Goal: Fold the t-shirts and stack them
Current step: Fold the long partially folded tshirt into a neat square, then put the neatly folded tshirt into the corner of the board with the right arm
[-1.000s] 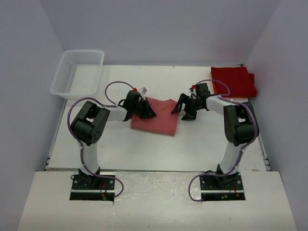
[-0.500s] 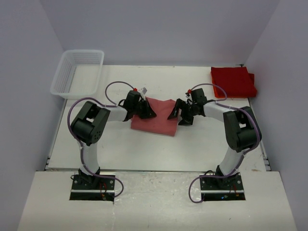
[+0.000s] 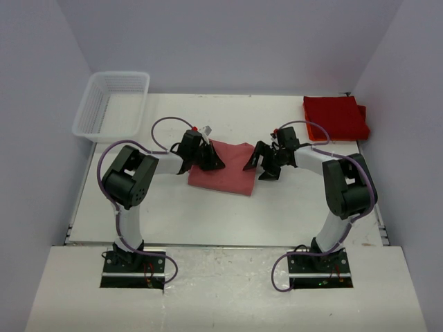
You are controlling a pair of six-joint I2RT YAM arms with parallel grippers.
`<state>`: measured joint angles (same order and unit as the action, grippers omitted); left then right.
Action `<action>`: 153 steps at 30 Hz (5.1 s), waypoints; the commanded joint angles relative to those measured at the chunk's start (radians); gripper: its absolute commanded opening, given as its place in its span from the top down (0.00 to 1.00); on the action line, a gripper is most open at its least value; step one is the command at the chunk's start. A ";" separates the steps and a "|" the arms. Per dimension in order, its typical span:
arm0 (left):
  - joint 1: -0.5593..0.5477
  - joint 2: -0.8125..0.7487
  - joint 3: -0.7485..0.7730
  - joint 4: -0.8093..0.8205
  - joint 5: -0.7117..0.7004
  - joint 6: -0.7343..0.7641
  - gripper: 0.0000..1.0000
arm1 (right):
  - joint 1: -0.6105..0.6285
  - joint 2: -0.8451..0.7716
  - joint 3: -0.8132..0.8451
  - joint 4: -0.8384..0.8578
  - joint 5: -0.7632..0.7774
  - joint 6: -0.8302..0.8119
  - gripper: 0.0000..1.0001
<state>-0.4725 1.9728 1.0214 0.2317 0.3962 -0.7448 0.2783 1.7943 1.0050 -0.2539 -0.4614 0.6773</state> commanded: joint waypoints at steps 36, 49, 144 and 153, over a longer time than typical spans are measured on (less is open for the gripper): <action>-0.021 -0.002 -0.040 -0.111 0.061 0.032 0.95 | 0.085 0.195 -0.009 0.105 -0.042 0.102 0.87; -0.021 -0.133 -0.052 -0.141 -0.014 0.088 0.89 | 0.111 0.197 0.193 -0.143 0.156 -0.073 1.00; -0.095 -0.430 -0.288 -0.261 -0.048 0.156 0.85 | -0.137 0.103 1.123 -0.551 1.146 -0.808 1.00; -0.095 -0.428 -0.287 -0.261 -0.048 0.157 0.85 | -0.148 0.120 1.115 -0.556 1.121 -0.794 1.00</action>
<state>-0.5598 1.5406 0.7380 -0.0467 0.3336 -0.6159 0.1360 1.9507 2.1132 -0.8417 0.6601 -0.1314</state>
